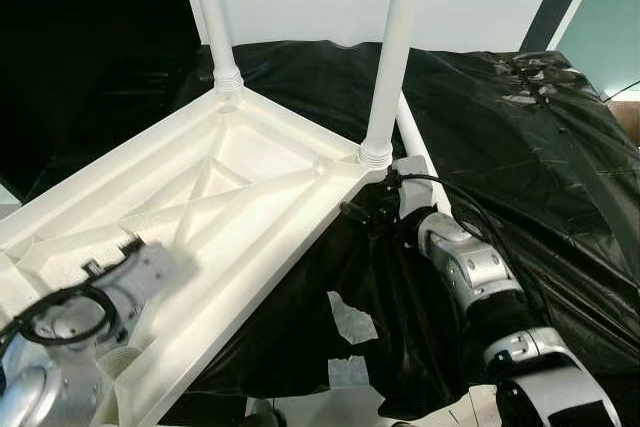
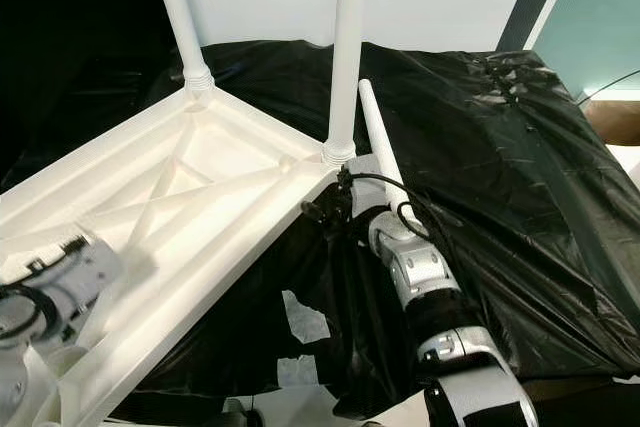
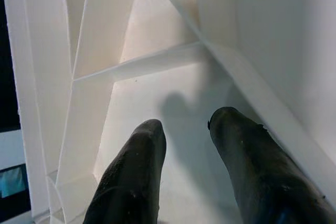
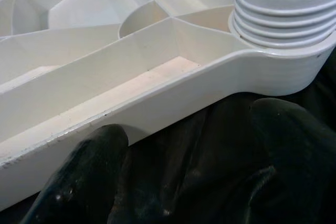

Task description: Building children table

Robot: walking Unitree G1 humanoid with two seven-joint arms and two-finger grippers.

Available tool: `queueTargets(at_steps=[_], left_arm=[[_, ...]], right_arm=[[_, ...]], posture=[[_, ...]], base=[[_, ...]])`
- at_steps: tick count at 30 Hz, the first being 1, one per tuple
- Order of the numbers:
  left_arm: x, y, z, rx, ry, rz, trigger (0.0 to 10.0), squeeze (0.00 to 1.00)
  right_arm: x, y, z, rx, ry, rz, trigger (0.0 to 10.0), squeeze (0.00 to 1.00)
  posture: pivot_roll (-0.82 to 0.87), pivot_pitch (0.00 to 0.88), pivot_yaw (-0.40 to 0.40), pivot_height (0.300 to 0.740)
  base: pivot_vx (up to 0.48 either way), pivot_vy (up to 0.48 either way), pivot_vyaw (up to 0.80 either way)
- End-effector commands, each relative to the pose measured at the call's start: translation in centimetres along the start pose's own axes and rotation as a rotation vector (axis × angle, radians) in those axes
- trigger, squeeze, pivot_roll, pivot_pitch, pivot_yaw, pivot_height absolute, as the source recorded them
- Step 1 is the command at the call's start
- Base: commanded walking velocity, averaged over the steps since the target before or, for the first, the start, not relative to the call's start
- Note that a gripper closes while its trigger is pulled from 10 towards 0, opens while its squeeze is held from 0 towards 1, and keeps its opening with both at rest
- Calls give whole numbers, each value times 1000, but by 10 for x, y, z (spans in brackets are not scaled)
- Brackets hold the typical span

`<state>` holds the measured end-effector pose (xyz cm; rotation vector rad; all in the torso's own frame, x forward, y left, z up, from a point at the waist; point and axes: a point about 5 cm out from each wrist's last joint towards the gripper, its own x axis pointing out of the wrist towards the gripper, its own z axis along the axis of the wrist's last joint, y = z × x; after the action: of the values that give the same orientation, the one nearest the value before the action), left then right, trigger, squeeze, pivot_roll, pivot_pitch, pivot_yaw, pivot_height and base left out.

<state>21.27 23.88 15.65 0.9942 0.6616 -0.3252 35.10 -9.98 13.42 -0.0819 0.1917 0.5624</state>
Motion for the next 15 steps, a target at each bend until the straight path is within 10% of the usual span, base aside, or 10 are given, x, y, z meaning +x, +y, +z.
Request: queueTargets(at_steps=[1, 15], left_arm=[[-1, -13, 6, 2, -28, -123, 10000, 0], [-3, -22, 73, -106, -335, -215, 10000, 0]], right_arm=[[3, 2, -1, 6, 5, 23, 10000, 0], [19, 1, 3, -5, -19, 97, 10000, 0]], posture=[[211, 72, -17, 740], [187, 56, -1, 740]], base=[[0, 0, 0], [0, 0, 0]])
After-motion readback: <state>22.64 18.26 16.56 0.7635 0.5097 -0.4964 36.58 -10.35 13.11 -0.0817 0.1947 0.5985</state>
